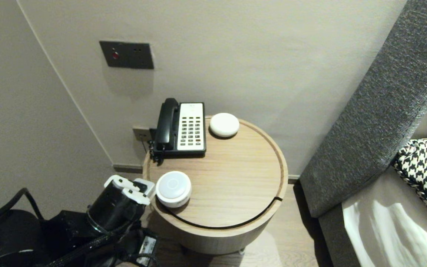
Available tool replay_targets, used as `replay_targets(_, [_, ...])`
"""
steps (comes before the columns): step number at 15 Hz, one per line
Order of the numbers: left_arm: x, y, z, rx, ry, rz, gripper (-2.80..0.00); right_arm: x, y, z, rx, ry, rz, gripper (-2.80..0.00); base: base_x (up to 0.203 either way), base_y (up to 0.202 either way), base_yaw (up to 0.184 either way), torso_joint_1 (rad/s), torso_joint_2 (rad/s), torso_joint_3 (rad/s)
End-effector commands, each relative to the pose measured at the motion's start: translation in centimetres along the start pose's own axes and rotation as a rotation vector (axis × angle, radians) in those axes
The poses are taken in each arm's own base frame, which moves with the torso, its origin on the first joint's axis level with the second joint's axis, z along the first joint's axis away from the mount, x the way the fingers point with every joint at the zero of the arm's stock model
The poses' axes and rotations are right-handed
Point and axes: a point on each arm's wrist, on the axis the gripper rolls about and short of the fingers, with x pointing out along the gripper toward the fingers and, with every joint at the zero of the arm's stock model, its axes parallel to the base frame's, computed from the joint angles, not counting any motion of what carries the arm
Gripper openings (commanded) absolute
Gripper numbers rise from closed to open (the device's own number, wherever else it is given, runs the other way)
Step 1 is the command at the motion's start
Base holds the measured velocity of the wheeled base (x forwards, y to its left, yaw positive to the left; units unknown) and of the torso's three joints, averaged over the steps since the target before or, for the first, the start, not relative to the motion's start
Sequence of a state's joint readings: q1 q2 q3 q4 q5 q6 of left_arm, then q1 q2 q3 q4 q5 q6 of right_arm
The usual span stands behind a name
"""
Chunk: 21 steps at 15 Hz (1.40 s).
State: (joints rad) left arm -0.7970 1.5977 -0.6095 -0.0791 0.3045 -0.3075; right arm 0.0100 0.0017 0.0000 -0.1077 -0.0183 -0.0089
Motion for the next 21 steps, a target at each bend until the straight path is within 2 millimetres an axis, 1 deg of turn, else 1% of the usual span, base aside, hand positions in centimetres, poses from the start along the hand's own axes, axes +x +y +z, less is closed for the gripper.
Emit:
replay_targets(1, [-1.2,0.9,-1.7,0.000,0.005,0.001,-2.80,0.2,0.0,-1.1,-0.001,0.039,0.001,-2.80,0.000,0.000,0.000,0.000,0.00,0.000])
replay_targets(4, [-2.5,1.9,-3.4,-0.004,0.002,0.001,-2.80,0.2,0.0,-1.1,-0.001,0.039,0.001,-2.80,0.000,0.000,0.000,0.000,0.00,0.000])
replay_targets(5, [-2.8,2.3,-4.2,-0.012,0.009,0.005,-2.80,0.2,0.0,-1.1,-0.001,0.039,0.001,-2.80,0.000,0.000,0.000,0.000,0.00,0.000])
replay_targets(8, [-3.0,3.9,-5.6,-0.096,0.029,0.049,-2.80,0.2,0.0,-1.1,-0.001,0.039,-0.001,-2.80,0.000,0.000,0.000,0.000,0.00,0.000])
replay_targets(11, [-3.5,6.1,-5.8,-0.191,0.021,0.097,-2.80,0.2,0.0,-1.1,-0.001,0.039,0.001,-2.80,0.000,0.000,0.000,0.000,0.00,0.000])
replay_targets(13, [-3.9,8.1,-5.7,-0.249,0.001,0.139,-2.80,0.2,0.0,-1.1,-0.001,0.039,0.001,-2.80,0.000,0.000,0.000,0.000,0.00,0.000])
replay_targets(17, [-5.7,11.8,-5.8,-0.308,-0.069,0.224,-2.80,0.2,0.0,-1.1,-0.001,0.039,0.001,-2.80,0.000,0.000,0.000,0.000,0.00,0.000])
replay_targets(18, [-6.3,12.3,-5.9,-0.313,-0.098,0.234,-2.80,0.2,0.0,-1.1,-0.001,0.039,0.001,-2.80,0.000,0.000,0.000,0.000,0.00,0.000])
replay_targets(20, [-7.6,12.3,-6.1,-0.302,-0.145,0.236,-2.80,0.2,0.0,-1.1,-0.001,0.039,0.001,-2.80,0.000,0.000,0.000,0.000,0.00,0.000])
replay_targets(21, [-8.8,12.1,-6.2,-0.299,-0.171,0.237,-2.80,0.2,0.0,-1.1,-0.001,0.039,0.001,-2.80,0.000,0.000,0.000,0.000,0.00,0.000])
